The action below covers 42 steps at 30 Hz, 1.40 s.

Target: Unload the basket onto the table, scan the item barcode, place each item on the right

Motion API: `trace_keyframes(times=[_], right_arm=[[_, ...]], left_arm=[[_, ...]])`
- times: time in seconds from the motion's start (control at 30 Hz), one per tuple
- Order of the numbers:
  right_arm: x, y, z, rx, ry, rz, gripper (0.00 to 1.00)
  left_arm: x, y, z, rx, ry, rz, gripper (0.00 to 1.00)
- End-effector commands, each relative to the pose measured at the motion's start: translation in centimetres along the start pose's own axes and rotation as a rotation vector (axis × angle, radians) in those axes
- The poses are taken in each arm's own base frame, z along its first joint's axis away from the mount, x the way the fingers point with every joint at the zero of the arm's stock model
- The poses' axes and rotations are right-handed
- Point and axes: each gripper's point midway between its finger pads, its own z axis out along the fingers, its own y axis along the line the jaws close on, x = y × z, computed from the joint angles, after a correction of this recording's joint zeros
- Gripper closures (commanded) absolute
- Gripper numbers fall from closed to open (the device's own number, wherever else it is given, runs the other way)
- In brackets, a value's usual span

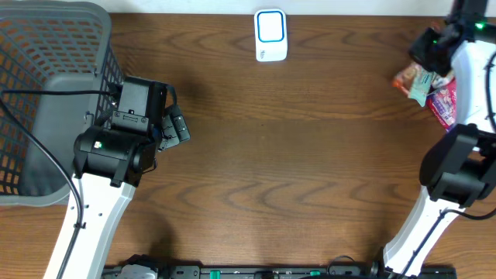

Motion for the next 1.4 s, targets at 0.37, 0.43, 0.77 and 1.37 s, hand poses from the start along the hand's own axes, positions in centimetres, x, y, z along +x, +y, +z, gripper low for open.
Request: trace_keyframes(times=[0.37, 0.43, 0.77, 1.37], right_arm=[[0.8, -3.9, -0.7, 0.122, 0.056, -0.079, 0.59], [1.3, -3.1, -1.2, 0.079, 0.074, -0.066, 0.6], [3.9, 3.1, -11.3, -0.191, 0.076, -0.112, 0.52], [21.1, 7.7, -19.2, -0.243, 0.093, -0.523, 0.01]], left_arm=[[0.0, 0.0, 0.0, 0.002, 0.003, -0.02, 0.02], [0.0, 0.0, 0.0, 0.002, 0.003, -0.02, 0.02], [0.0, 0.0, 0.0, 0.002, 0.003, -0.02, 0.02], [0.0, 0.0, 0.0, 0.002, 0.003, -0.02, 0.02]])
